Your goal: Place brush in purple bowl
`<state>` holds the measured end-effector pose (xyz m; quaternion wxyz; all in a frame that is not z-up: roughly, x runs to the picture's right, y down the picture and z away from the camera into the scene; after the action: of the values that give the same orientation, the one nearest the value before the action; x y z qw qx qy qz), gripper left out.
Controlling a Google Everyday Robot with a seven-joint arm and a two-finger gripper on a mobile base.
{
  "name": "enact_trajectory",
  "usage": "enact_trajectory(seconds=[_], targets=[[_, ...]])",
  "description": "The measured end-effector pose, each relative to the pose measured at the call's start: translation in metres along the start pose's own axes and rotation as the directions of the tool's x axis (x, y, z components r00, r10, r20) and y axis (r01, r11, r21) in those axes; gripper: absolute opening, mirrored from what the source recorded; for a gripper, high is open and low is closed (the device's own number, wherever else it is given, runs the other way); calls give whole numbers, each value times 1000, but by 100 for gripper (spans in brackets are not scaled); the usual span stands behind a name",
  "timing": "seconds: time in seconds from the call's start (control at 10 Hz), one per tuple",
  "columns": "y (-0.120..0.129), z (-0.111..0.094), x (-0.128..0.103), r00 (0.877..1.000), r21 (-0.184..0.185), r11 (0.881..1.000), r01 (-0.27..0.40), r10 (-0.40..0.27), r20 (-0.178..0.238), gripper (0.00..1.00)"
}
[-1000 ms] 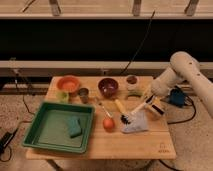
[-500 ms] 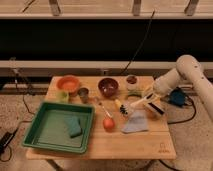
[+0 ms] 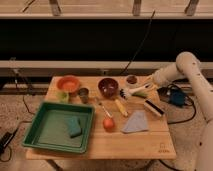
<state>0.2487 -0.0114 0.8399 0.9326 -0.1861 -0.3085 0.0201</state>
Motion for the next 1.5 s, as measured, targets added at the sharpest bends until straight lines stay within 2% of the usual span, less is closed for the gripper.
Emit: enact_trajectory(seconds=[0.2, 0.4, 0.7, 1.1, 1.3, 1.5], targets=[[-18, -5, 0, 999, 65, 997, -34, 35, -18, 0], [-31, -12, -1, 999, 107, 993, -47, 49, -21, 0], [-53, -22, -8, 999, 148, 988, -40, 41, -6, 0], [-76, -19, -31, 1000, 163, 987, 3, -8, 28, 0], [-84, -13, -45, 998, 159, 987, 29, -38, 52, 0], [-91, 1, -69, 993, 144, 987, 71, -83, 86, 0]])
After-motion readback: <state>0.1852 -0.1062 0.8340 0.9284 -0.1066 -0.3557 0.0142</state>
